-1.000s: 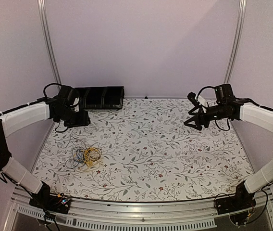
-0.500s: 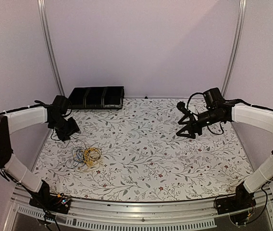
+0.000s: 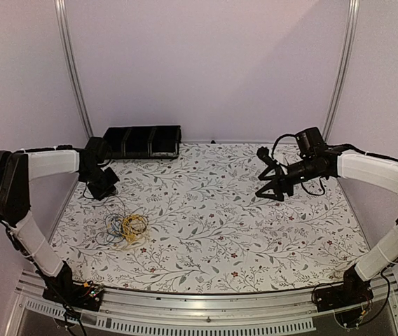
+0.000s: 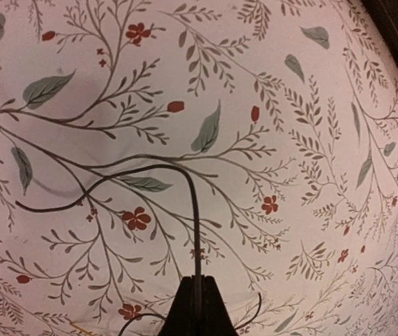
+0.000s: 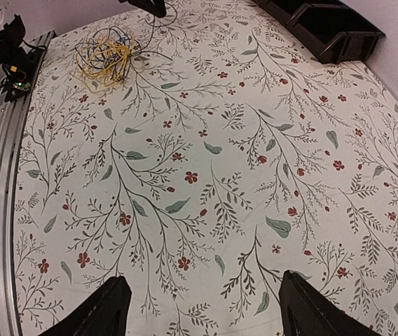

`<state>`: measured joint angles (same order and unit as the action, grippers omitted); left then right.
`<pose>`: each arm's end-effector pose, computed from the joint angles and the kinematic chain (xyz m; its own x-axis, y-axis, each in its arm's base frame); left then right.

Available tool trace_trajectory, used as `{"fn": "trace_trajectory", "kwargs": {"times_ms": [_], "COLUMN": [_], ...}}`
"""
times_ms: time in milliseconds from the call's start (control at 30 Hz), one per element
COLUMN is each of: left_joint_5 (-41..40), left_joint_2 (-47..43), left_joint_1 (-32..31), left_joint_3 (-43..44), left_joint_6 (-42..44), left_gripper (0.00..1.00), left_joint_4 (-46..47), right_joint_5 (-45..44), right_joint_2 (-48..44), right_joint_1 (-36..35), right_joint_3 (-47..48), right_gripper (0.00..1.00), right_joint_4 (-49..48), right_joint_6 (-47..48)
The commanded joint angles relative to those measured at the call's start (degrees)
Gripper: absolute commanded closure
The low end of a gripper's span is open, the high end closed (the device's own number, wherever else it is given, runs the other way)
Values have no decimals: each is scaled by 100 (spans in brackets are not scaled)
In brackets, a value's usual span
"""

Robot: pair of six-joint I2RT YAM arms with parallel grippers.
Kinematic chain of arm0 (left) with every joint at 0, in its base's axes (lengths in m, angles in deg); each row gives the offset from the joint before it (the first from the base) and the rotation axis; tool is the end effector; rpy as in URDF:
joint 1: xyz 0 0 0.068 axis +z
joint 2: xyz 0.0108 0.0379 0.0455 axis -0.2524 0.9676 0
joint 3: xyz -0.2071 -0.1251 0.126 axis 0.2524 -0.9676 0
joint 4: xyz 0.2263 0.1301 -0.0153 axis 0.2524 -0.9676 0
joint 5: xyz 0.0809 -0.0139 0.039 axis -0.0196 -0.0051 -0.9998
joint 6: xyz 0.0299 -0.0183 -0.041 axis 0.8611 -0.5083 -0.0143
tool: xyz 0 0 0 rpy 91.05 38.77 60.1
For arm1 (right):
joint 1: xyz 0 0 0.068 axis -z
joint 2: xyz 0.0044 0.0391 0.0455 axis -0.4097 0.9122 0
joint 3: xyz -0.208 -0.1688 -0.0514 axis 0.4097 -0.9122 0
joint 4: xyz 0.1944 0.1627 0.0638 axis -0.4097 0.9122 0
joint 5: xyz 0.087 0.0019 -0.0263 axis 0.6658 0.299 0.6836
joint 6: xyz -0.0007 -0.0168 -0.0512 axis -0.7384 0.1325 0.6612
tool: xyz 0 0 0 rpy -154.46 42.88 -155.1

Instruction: Untangle the cables

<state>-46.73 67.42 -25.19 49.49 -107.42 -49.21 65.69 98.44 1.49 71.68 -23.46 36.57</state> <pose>0.3174 -0.0581 0.1822 -0.6617 -0.7133 -0.2310 -0.6530 0.6997 -0.2899 0.2849 0.1442 0.2467 -0.1556 -0.5617 -0.8126 -0.9680 0.2508 0.0119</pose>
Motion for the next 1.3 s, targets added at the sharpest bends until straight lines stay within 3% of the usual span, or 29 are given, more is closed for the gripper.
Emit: {"fn": "trace_trajectory", "kwargs": {"times_ms": [0,133,367,500,667,833,1033,1133,1267], "left_joint_5": [349,845,1102,1141,1688,1760,1548,1545,1277], "left_joint_2": [-21,-32,-251,-433,-586,-432,325,416,315], "left_joint_1": [-237,-873,-1733,-1868,-2037,-2102,-2100,-2090,-2090], "left_joint_3": [539,862,2072,2812,3719,5002,7403,7560,7046], "left_joint_6": [363,517,694,797,1334,1800,2026,1833,1879], "left_gripper": [100,100,100,100,100,100,100,100,100], "left_joint_4": [532,891,1362,1488,2027,1945,1397,1696,1959], "right_joint_5": [-227,-872,-325,388,568,596,644,647,618], "right_joint_2": [125,365,1275,1504,1584,1553,1353,1318,1373], "right_joint_1": [-286,-604,-946,-1007,-1061,-1061,-1061,-1061,-1066], "right_joint_3": [165,769,2086,2330,2387,2286,2142,2213,2293], "right_gripper": [24,24,21,17,16,16,16,15,16], "right_joint_4": [-305,-785,-909,-1079,-1222,-1245,-1254,-1256,-1260], "right_joint_6": [40,-529,-1471,-1890,-2080,-2136,-2052,-2021,-1988]}}
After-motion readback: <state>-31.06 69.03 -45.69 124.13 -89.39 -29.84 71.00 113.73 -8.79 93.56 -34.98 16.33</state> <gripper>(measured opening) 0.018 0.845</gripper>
